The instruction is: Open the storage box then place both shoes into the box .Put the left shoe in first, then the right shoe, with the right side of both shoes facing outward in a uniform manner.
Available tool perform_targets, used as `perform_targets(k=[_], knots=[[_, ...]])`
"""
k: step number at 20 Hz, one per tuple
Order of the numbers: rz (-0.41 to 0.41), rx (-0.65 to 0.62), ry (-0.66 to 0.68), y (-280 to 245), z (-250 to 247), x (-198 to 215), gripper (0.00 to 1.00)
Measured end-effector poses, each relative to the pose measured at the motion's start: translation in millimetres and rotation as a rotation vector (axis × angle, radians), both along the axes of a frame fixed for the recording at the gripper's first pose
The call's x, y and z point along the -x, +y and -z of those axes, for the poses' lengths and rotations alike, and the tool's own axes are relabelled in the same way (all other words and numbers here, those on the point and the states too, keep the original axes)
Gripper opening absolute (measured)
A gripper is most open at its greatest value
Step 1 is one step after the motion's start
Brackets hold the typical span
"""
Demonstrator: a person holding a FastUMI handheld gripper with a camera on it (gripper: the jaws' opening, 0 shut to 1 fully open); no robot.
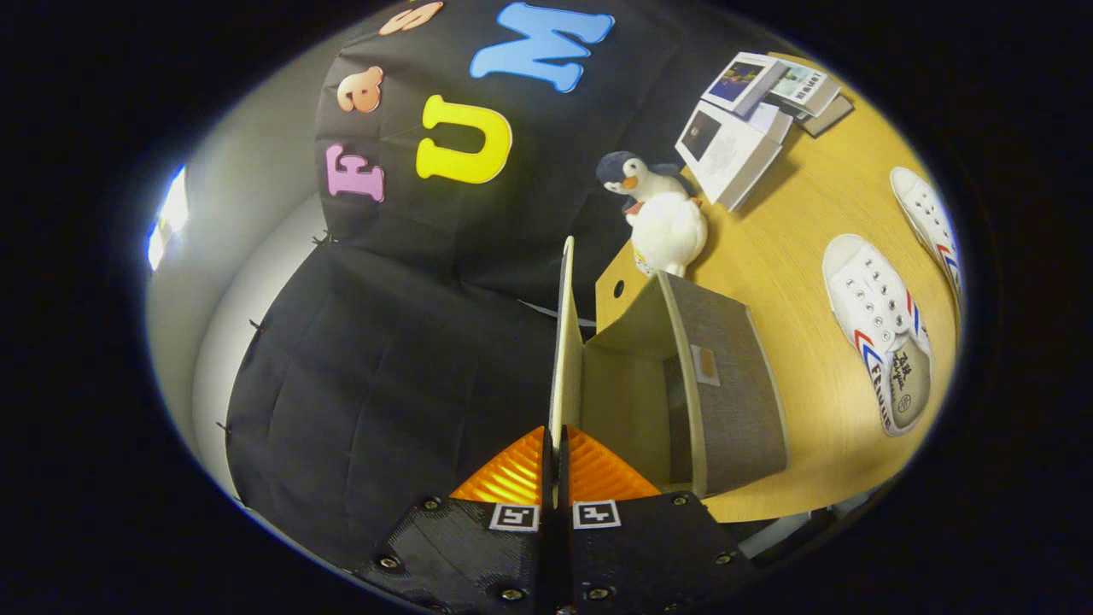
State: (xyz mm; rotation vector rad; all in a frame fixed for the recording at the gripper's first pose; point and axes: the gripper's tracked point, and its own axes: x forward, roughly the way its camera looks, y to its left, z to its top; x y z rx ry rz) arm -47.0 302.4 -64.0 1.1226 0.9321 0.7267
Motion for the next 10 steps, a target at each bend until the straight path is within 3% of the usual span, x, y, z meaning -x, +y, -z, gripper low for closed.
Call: perform_targets(k=[10], knots=[[-0.092,0.004,-0.143,81.5,-51.2,-2.3,0.00]])
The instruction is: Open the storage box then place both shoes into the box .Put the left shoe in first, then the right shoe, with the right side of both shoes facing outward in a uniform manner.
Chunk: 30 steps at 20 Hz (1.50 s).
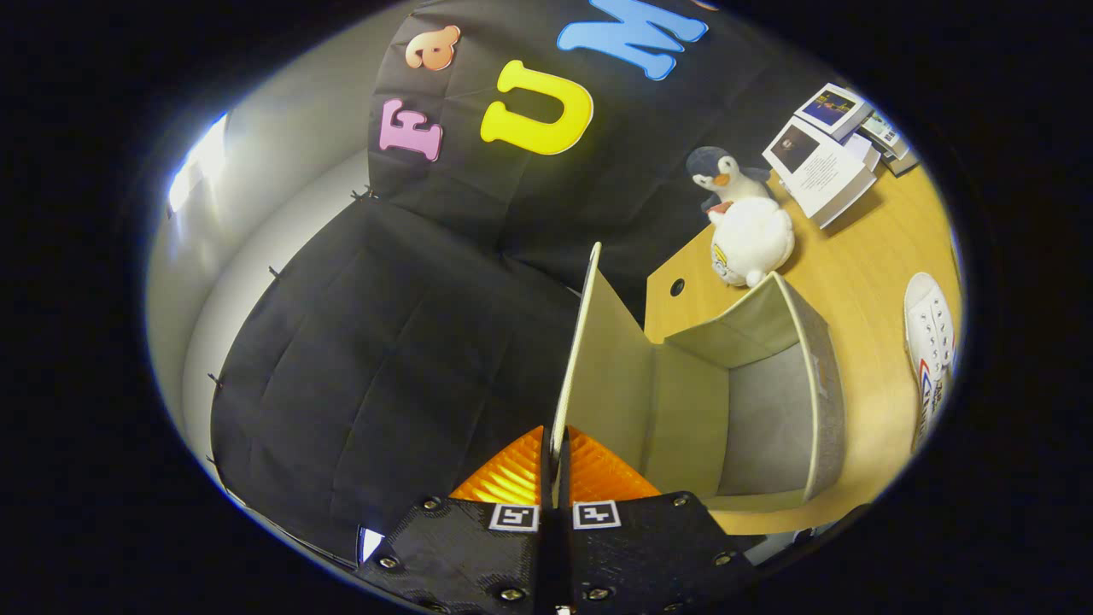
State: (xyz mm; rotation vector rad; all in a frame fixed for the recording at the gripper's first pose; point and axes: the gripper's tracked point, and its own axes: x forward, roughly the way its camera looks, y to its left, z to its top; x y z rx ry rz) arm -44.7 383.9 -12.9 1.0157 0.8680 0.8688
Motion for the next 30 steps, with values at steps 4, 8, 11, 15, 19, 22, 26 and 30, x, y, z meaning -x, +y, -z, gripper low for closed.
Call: perform_targets(k=[4,8,11,15,19,22,26,30], knots=[[-0.043,0.034,-0.061,33.0,-1.7,6.9,0.00],[-0.073,0.030,-0.077,67.6,-1.9,17.7,0.01],[-0.083,0.034,-0.087,89.9,-1.3,19.0,0.00],[-0.101,0.050,-0.150,109.5,-5.9,26.4,0.13],[-0.075,0.116,-0.248,95.9,-2.3,14.0,0.96],[-0.027,0.174,-0.292,68.7,2.9,-4.5,0.97],[0.051,0.262,-0.347,23.7,6.7,-26.0,0.97],[0.098,0.357,-0.402,-21.0,9.1,-37.3,0.97]])
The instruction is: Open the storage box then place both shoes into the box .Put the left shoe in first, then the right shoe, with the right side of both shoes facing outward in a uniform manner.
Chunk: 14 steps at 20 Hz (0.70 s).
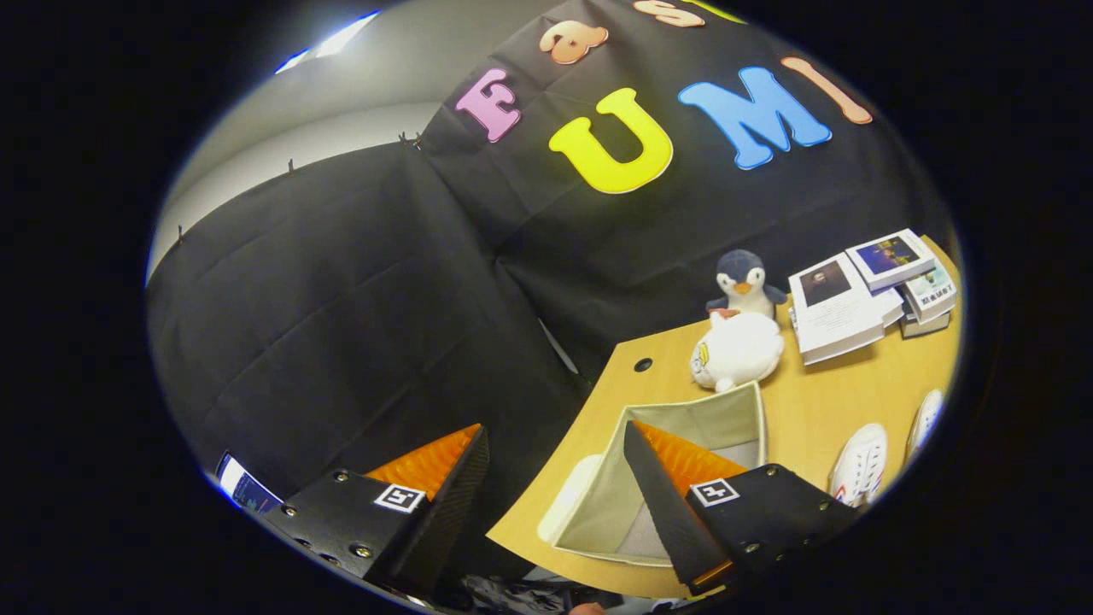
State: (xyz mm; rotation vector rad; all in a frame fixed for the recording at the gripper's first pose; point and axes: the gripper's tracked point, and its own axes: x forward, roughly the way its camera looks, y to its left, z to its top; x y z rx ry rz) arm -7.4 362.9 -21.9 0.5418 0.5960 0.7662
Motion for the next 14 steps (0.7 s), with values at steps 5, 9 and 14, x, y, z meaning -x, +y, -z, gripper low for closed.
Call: perform_targets(k=[5,9,14], knots=[[0.060,0.154,-0.093,-61.0,14.9,-12.9,0.97],[0.103,0.238,-0.114,-102.0,34.2,-21.1,0.97],[0.153,0.347,-0.105,-153.6,66.6,-32.2,0.97]])
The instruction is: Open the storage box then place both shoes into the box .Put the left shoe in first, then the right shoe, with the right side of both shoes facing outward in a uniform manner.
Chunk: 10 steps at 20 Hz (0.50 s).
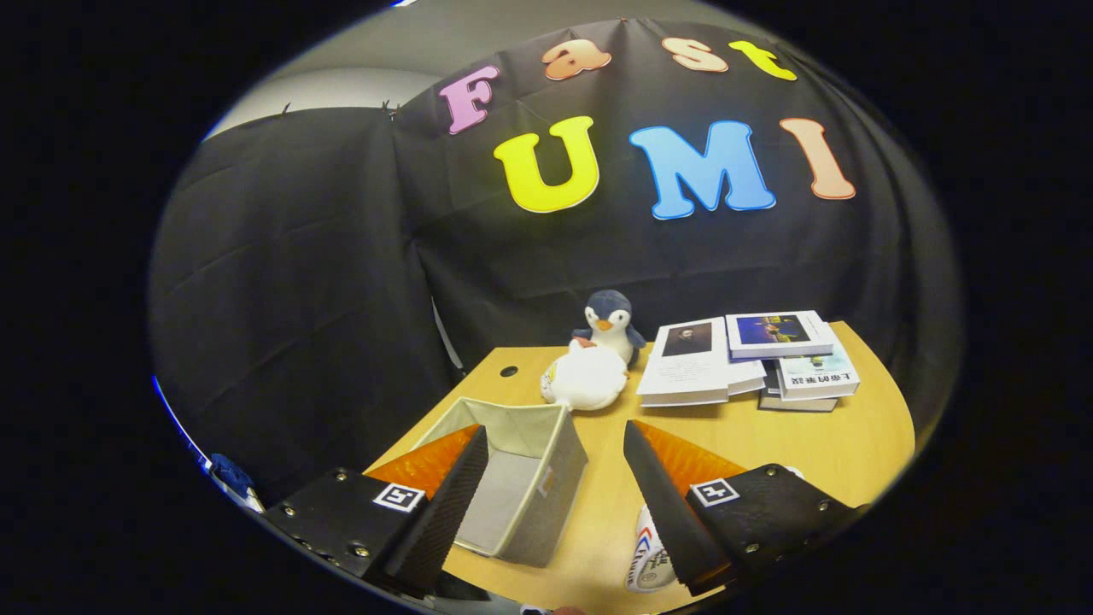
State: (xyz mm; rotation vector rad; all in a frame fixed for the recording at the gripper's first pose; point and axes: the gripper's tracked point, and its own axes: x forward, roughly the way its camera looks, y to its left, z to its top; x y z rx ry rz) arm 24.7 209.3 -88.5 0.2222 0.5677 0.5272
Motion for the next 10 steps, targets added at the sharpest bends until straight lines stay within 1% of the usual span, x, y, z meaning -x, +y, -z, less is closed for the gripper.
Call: perform_targets(k=[4,8,10], knots=[[0.034,0.053,0.032,-28.9,27.3,-1.0,0.98],[0.045,0.103,0.071,-50.6,57.1,3.2,0.98],[0.034,0.133,0.112,-58.3,78.5,7.1,0.98]])
